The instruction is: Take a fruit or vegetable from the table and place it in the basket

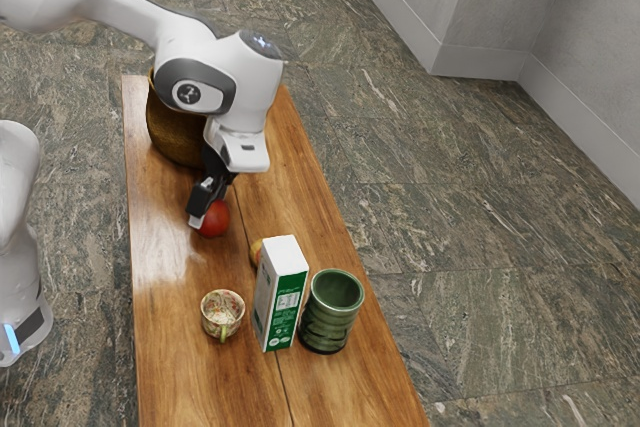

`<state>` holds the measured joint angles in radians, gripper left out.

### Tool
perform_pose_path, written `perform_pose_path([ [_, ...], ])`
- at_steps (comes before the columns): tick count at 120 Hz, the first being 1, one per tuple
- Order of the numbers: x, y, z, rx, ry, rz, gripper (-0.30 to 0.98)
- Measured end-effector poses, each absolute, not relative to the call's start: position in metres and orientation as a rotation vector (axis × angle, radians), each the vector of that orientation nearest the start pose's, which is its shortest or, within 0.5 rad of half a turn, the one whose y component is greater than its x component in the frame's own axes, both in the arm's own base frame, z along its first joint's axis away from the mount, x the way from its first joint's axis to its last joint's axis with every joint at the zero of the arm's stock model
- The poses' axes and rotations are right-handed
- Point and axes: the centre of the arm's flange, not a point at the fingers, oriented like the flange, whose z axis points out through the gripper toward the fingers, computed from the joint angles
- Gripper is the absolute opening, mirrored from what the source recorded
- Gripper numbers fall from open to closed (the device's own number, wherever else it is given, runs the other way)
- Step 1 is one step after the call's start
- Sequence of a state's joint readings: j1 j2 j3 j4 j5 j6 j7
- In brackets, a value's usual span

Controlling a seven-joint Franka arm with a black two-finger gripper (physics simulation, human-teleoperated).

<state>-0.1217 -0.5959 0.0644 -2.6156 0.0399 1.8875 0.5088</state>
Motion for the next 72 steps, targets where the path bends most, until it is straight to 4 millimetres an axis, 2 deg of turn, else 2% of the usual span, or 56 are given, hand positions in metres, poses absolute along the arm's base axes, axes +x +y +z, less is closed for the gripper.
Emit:
perform_pose_path([
  [13,0.3455,-0.0172,0.4297,-3.024,0.926,0.206,0.67],
  [29,0.3456,-0.0173,0.4295,-3.024,0.926,0.205,0.45],
  [44,0.3458,-0.0168,0.4288,-3.021,0.921,0.207,0.35],
  [72,0.3457,-0.0164,0.4311,-3.015,0.912,0.205,0.29],
])
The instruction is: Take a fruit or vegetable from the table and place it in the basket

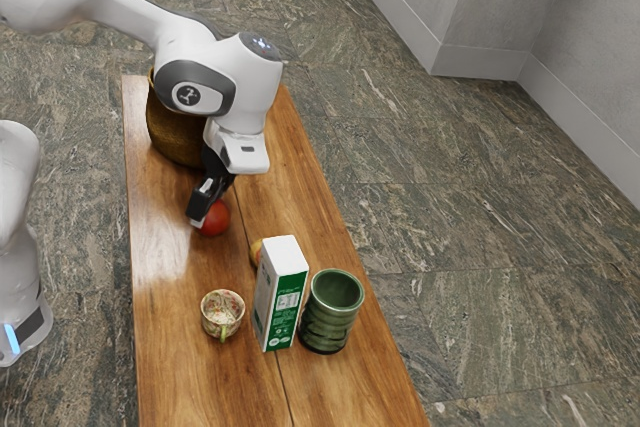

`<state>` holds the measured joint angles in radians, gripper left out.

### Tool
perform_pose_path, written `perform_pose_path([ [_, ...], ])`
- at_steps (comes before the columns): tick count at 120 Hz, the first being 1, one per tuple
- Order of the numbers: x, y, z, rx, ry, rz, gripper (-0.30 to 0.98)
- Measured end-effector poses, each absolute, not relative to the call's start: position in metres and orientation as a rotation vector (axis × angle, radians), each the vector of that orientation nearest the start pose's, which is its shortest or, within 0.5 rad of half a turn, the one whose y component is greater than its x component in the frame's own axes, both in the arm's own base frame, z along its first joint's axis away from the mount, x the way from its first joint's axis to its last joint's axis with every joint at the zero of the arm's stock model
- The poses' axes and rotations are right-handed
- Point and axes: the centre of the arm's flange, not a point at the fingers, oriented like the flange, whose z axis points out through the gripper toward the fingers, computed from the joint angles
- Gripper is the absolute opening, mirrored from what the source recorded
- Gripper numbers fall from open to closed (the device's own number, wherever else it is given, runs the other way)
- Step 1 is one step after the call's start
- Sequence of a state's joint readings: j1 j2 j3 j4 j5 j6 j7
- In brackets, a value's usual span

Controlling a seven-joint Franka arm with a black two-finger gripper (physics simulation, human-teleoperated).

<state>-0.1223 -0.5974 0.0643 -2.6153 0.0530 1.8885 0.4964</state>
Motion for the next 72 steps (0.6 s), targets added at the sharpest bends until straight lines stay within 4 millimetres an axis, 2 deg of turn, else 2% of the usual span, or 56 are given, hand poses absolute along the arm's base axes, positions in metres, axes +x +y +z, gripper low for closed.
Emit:
perform_pose_path([
  [38,0.348,-0.017,0.453,-2.995,0.907,0.173,0.26],
  [72,0.357,-0.036,0.502,-2.947,0.943,0.076,0.25],
])
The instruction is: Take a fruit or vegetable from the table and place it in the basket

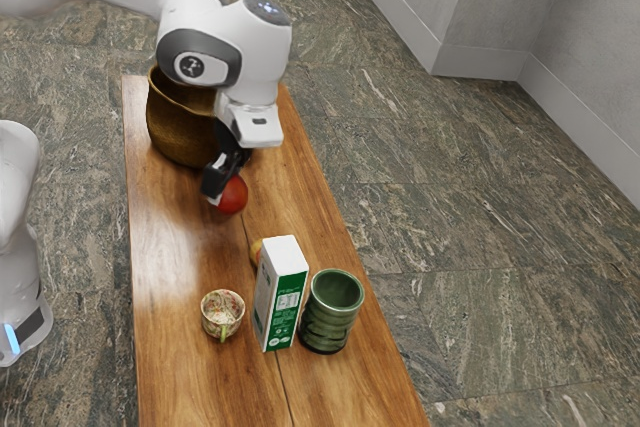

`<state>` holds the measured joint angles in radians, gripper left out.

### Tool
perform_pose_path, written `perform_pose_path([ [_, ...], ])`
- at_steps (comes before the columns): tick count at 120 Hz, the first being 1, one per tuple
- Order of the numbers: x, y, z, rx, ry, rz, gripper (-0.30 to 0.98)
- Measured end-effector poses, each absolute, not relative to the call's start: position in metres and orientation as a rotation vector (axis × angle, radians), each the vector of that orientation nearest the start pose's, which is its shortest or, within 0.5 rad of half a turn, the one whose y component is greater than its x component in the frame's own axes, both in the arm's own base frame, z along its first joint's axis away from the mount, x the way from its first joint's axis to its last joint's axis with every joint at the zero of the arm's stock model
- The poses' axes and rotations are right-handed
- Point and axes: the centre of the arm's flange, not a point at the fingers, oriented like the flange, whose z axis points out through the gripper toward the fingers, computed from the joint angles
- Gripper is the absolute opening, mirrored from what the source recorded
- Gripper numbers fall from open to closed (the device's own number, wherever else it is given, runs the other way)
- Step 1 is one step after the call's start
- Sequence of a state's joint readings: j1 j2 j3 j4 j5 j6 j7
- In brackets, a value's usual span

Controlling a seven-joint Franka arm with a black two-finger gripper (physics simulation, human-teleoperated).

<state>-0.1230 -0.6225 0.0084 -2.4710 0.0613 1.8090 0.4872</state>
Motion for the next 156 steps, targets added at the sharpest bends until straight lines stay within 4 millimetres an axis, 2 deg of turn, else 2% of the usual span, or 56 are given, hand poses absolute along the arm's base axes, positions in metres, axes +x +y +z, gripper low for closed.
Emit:
perform_pose_path([
  [31,0.361,-0.04,0.585,-2.927,0.937,-0.074,0.26],
  [46,0.358,-0.035,0.615,-2.93,0.923,-0.11,0.26],
  [54,0.357,-0.021,0.625,-2.951,0.892,-0.116,0.27],
  [67,0.357,0.023,0.636,-2.992,0.797,-0.125,0.26],
  [80,0.354,0.069,0.641,-3.017,0.702,-0.124,0.26],
  [93,0.353,0.104,0.641,-3.025,0.638,-0.113,0.26],
  [105,0.35,0.144,0.635,-3.039,0.561,-0.091,0.26],
  [113,0.354,0.163,0.628,-3.044,0.528,-0.064,0.27],
  [126,0.364,0.179,0.616,-3.036,0.514,-0.023,0.27],
  [141,0.364,0.213,0.599,-3.062,0.458,-0.009,0.26],
  [154,0.364,0.22,0.597,-3.057,0.467,-0.023,0.26],
  [156,0.364,0.22,0.597,-3.056,0.471,-0.024,0.3],
])
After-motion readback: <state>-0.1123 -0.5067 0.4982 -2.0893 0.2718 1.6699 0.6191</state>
